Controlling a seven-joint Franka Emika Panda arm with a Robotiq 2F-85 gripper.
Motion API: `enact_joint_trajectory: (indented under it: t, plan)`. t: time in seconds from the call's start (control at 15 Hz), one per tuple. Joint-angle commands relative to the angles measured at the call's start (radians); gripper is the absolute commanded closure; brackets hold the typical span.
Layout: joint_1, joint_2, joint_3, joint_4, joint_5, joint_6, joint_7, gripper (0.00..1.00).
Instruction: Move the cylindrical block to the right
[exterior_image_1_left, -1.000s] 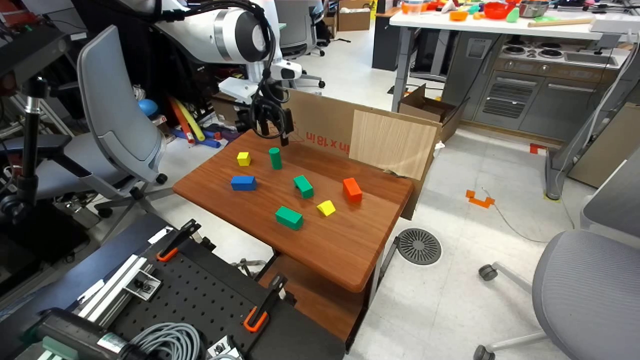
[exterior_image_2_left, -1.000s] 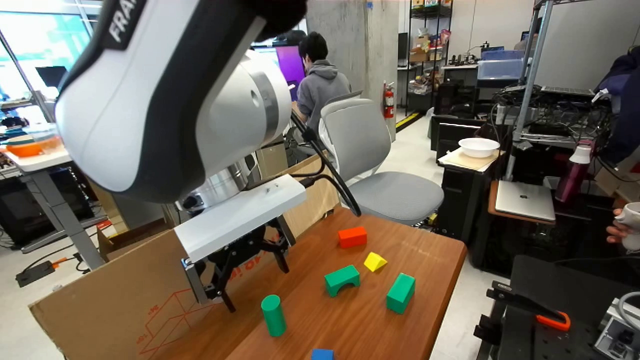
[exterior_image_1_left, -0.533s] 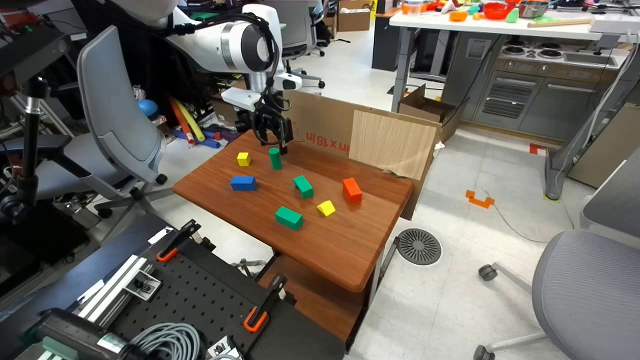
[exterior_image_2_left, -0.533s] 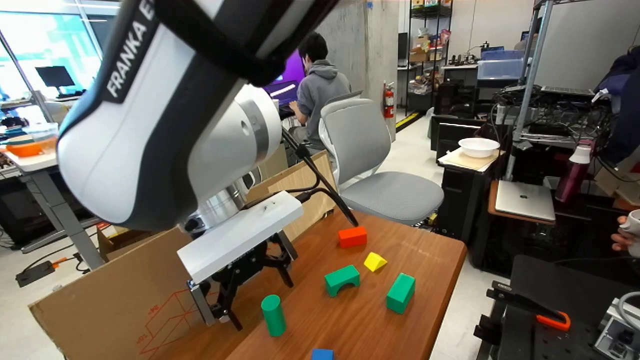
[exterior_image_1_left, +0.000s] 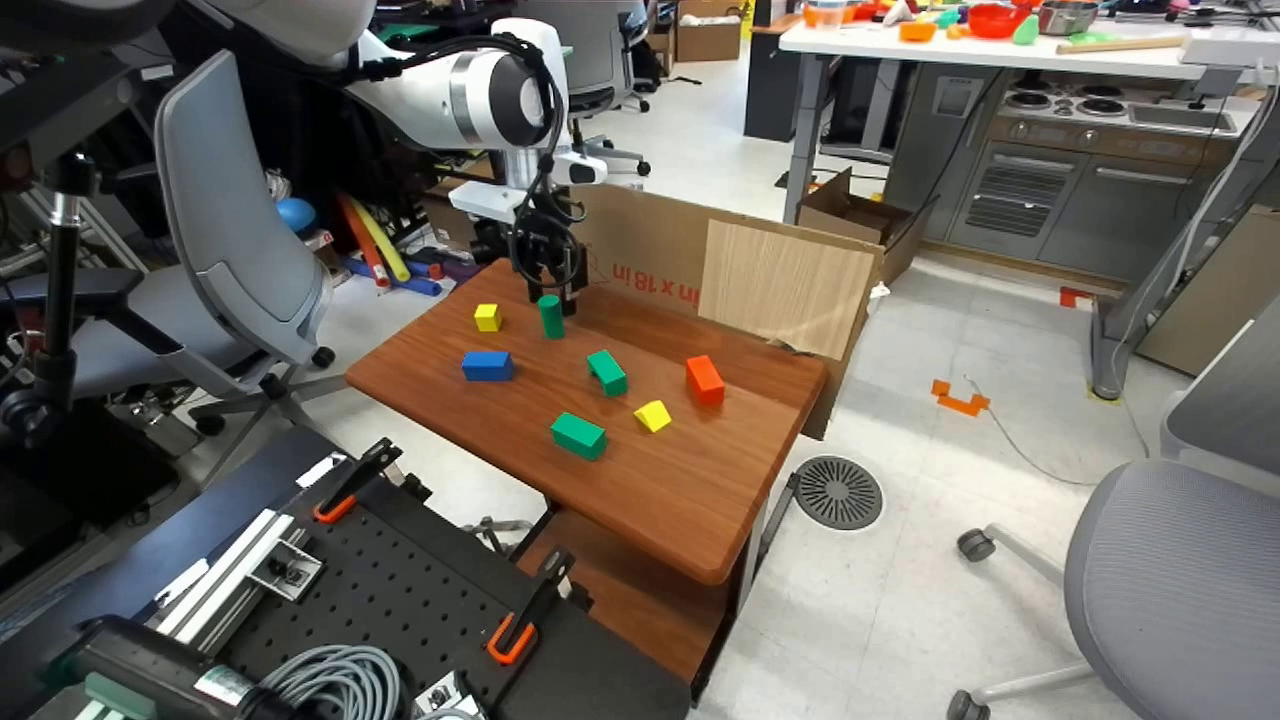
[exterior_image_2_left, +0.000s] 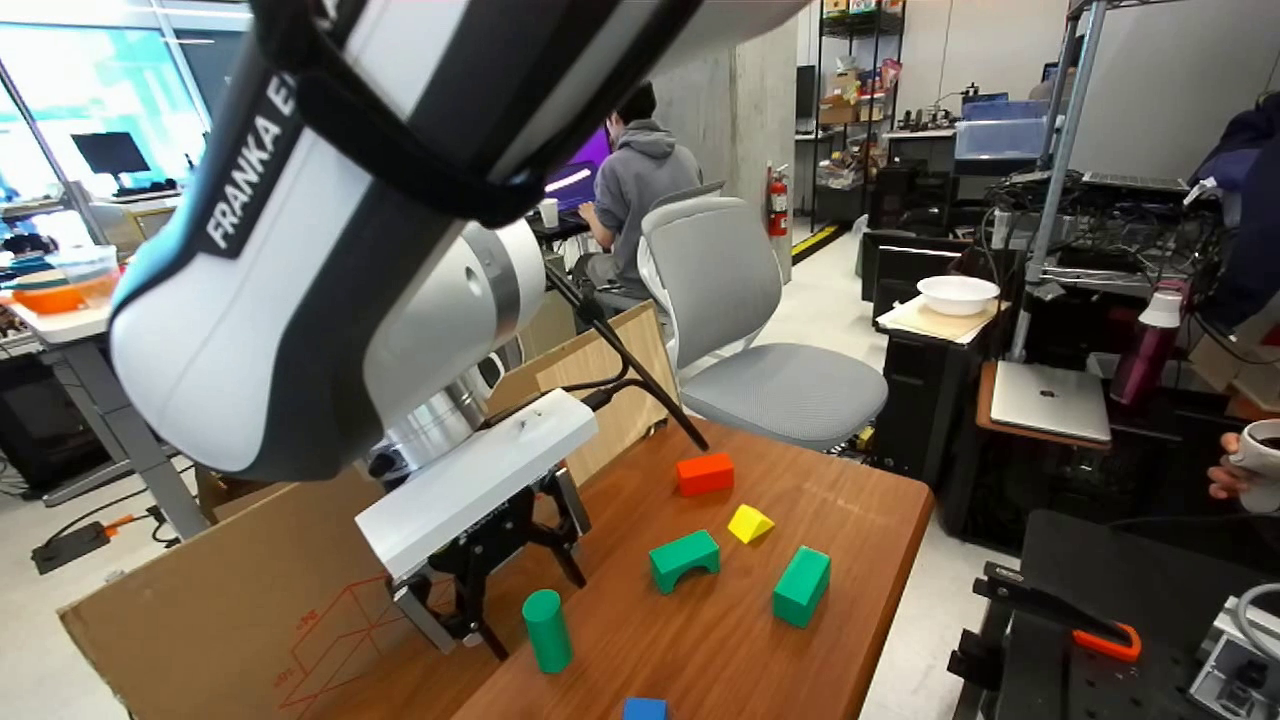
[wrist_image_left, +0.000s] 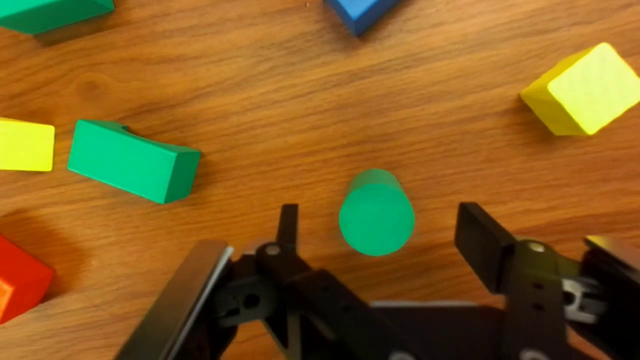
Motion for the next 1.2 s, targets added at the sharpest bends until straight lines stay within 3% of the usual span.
enact_joint_trajectory:
  t: [0.0,0.33,0.67,1.13]
  plan:
    - [0.024,0.047,-0.029,0.088,-0.030,-0.069,0.001,0.51]
    - [0.025,0.074,-0.031,0.129,-0.027,-0.108,-0.002,0.88]
    - [0.022,0.072,-0.031,0.135,-0.021,-0.137,0.004,0.90]
    - [-0.010,-0.091,-0.016,0.009,0.007,-0.032,-0.012,0.90]
